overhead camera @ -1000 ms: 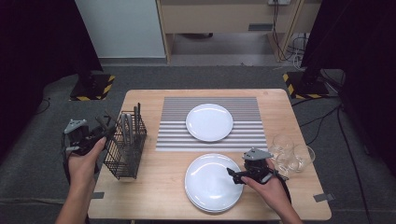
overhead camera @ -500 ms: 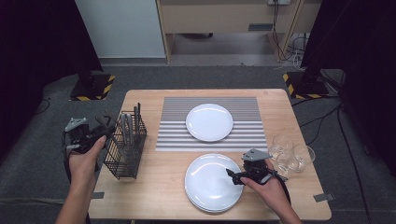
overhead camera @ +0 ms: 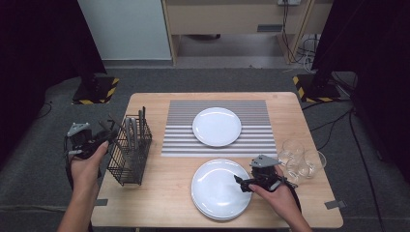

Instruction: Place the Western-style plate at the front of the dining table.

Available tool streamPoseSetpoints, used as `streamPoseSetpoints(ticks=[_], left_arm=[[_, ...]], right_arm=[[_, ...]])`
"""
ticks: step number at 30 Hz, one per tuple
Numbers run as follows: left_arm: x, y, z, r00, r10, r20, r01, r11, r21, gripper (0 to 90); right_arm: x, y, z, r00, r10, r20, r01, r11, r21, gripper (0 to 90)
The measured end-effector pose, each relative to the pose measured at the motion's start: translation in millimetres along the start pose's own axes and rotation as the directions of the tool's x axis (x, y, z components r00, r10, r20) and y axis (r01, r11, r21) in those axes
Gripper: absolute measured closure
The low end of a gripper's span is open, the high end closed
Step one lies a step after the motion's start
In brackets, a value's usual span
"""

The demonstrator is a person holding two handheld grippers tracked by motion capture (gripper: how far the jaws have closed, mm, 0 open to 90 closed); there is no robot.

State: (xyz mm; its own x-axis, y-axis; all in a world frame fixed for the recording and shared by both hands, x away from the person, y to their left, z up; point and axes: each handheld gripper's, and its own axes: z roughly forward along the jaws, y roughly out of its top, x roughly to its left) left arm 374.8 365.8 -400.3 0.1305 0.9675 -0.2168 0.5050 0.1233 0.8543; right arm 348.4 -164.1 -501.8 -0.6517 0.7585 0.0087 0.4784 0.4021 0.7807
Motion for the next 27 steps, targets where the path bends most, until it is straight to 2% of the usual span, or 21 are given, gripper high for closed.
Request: streamPoseSetpoints(ticks=[5, 9, 11, 16, 19, 27], left_arm=[[-0.5, 0.1, -0.5, 1.0, -0.001, 0.007, 0.001, 1.0, -0.01, 60.5], [-1.8, 0.3, -1.3, 0.9998, 0.013, 0.014, -0.013, 0.9998, -0.014, 67.5], [-4.6, 0.4, -0.7, 0.9996, 0.029, 0.005, -0.029, 0.9995, -0.013, 70.6], [-6.4, 0.8, -0.6, 0.9992, 0.037, 0.013, -0.037, 0.9992, -0.018, 77.8], [-6.9, 0.6, -1.1, 0.9993, 0.036, 0.013, -0.036, 0.9992, -0.019, 78.4], [-8.1, 2.7, -8.7, 0.998, 0.007, 0.062, -0.005, 0.9995, -0.033, 81.4]], right_arm=[[-1.7, -0.7, -0.3, 1.0, 0.005, -0.004, -0.005, 1.0, 0.006, 7.6], [-3.1, -0.8, -1.0, 1.0, 0.005, -0.002, -0.005, 1.0, 0.001, 7.6], [-3.4, -0.6, -1.3, 1.0, 0.009, -0.001, -0.009, 1.0, -0.001, 7.6], [-4.8, -0.7, -2.1, 1.0, 0.01, 0.001, -0.01, 1.0, -0.002, 7.6], [-4.1, -0.7, -1.9, 0.9999, 0.015, -0.003, -0.015, 1.0, 0.002, 7.6], [-4.1, -1.2, -0.5, 0.9998, 0.017, -0.006, -0.016, 1.0, 0.004, 7.6]])
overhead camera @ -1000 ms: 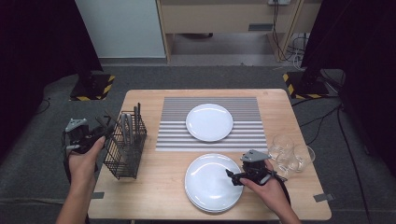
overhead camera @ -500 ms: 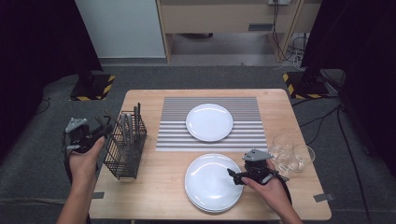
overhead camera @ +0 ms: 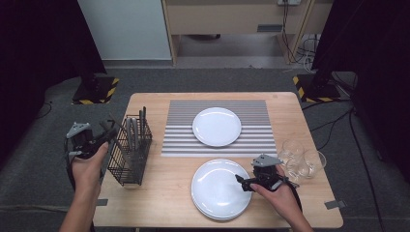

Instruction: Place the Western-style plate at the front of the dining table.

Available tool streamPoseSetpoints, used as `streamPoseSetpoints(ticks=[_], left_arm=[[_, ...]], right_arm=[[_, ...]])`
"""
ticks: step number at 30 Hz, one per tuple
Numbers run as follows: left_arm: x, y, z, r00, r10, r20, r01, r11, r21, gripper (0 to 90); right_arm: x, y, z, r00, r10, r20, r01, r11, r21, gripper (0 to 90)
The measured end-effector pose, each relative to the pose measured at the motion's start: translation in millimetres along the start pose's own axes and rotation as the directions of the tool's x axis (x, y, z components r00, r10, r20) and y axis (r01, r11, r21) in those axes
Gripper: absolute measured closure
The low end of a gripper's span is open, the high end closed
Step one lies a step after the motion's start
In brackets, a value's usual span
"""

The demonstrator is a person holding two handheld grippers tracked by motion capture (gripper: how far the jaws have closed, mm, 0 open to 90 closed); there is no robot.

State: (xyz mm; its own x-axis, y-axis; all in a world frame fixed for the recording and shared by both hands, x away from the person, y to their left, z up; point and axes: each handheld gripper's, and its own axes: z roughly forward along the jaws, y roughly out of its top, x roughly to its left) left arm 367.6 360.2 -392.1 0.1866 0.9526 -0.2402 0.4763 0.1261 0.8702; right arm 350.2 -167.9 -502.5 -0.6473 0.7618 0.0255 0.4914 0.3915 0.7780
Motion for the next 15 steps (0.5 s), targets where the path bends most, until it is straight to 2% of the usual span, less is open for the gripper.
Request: streamPoseSetpoints(ticks=[3, 15], left_arm=[[2.6, 2.4, -3.4, 0.9994, -0.029, 0.021, 0.029, 0.9995, -0.013, 83.3], [-5.9, 13.8, -20.7, 0.9989, -0.026, 0.038, 0.028, 0.9977, -0.061, 83.4]], right_arm=[[0.7, 0.1, 1.3, 1.0, 0.0, 0.0, 0.0, 1.0, -0.002, 7.6], [0.8, 0.1, 1.6, 1.0, 0.0, 0.001, 0.0, 1.0, -0.001, 7.6]])
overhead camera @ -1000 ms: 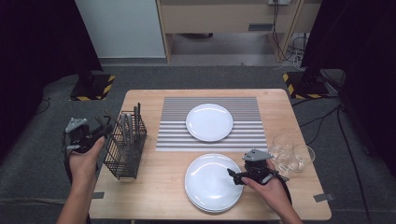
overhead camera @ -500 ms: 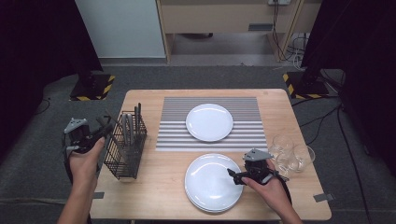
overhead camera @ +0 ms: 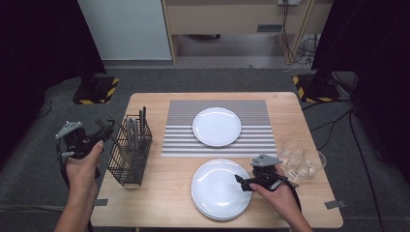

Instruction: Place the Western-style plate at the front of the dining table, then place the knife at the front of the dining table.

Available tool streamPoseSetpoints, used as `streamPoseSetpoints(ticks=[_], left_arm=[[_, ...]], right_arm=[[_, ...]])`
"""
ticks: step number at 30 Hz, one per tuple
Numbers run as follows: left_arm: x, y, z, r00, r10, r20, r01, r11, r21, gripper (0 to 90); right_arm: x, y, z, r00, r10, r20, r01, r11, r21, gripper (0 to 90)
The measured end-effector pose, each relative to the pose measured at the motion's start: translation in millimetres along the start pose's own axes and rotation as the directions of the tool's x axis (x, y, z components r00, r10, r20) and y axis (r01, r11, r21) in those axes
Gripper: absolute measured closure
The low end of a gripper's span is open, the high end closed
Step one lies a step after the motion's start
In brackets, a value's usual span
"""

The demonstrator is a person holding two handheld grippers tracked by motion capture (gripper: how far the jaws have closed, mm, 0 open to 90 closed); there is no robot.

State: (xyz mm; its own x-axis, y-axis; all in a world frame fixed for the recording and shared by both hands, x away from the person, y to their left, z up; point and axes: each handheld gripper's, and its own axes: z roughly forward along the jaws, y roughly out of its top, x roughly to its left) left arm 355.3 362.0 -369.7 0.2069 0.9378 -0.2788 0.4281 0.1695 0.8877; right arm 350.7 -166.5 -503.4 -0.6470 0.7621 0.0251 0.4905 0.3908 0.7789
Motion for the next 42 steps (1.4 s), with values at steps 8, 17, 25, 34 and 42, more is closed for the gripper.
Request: streamPoseSetpoints(ticks=[8, 17, 25, 34, 42], left_arm=[[-1.9, 15.1, -13.2, 0.9998, -0.012, 0.013, 0.012, 0.9994, -0.032, 83.3], [-5.9, 22.4, -18.6, 0.9998, -0.002, 0.019, 0.002, 0.9993, -0.036, 83.4], [-7.7, 26.5, -27.6, 0.9997, -0.009, 0.024, 0.01, 0.9984, -0.055, 83.4], [-8.4, 30.4, -34.8, 0.9996, -0.011, 0.028, 0.013, 0.9976, -0.068, 83.4], [-8.7, 37.2, -37.3, 0.9997, -0.009, 0.024, 0.011, 0.9967, -0.081, 83.4]], right_arm=[[-1.0, 0.4, -0.8, 1.0, 0.003, 0.0, -0.003, 1.0, -0.005, 7.6], [-1.7, 0.7, -1.1, 1.0, 0.007, 0.003, -0.007, 1.0, -0.009, 7.6], [-1.0, 0.7, -1.0, 1.0, 0.001, -0.001, -0.001, 1.0, -0.005, 7.6], [-0.3, 0.8, -0.6, 1.0, 0.007, -0.004, -0.007, 1.0, -0.003, 7.6], [-0.3, 0.8, 0.3, 1.0, 0.007, -0.002, -0.007, 1.0, -0.006, 7.6]])
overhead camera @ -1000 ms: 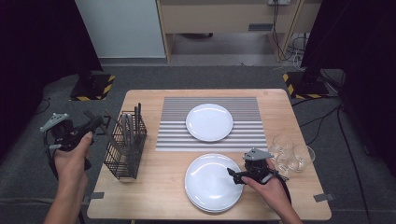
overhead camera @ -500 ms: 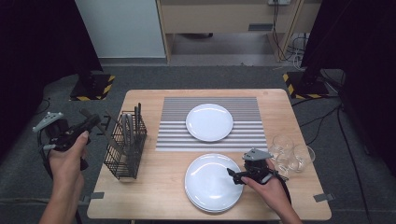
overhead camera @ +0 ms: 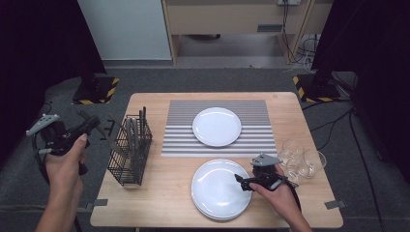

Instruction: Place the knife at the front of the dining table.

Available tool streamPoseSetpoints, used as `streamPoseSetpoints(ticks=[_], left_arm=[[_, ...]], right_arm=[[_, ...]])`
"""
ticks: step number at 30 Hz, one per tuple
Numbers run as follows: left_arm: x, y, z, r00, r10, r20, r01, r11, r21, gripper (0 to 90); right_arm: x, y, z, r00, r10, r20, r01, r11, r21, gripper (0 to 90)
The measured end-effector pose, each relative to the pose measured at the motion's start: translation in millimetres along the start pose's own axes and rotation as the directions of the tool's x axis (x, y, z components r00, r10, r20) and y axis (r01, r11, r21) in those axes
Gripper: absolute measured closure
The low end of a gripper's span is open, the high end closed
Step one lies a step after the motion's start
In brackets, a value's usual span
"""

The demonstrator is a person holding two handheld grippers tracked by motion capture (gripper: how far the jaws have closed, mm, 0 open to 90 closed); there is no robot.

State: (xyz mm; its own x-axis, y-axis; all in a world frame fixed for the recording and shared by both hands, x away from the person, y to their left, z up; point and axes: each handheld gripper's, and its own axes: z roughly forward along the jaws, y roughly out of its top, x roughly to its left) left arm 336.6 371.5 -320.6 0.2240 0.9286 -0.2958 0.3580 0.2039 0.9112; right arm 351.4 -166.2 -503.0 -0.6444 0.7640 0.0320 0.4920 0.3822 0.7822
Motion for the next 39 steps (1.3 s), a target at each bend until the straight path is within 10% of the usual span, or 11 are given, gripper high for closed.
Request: streamPoseSetpoints(ticks=[25, 39], left_arm=[[-8.2, 12.9, -10.1, 0.9939, -0.081, 0.075, 0.086, 0.9948, -0.055, 83.4], [-25.5, 13.4, 3.2, 0.9931, -0.064, 0.098, 0.069, 0.9965, -0.047, 83.4]], right_arm=[[-0.4, -0.2, 0.7, 1.0, -0.002, 0.001, 0.002, 1.0, 0.004, 7.6], [-0.5, 0.0, -0.1, 1.0, 0.001, 0.001, -0.001, 1.0, -0.004, 7.6]])
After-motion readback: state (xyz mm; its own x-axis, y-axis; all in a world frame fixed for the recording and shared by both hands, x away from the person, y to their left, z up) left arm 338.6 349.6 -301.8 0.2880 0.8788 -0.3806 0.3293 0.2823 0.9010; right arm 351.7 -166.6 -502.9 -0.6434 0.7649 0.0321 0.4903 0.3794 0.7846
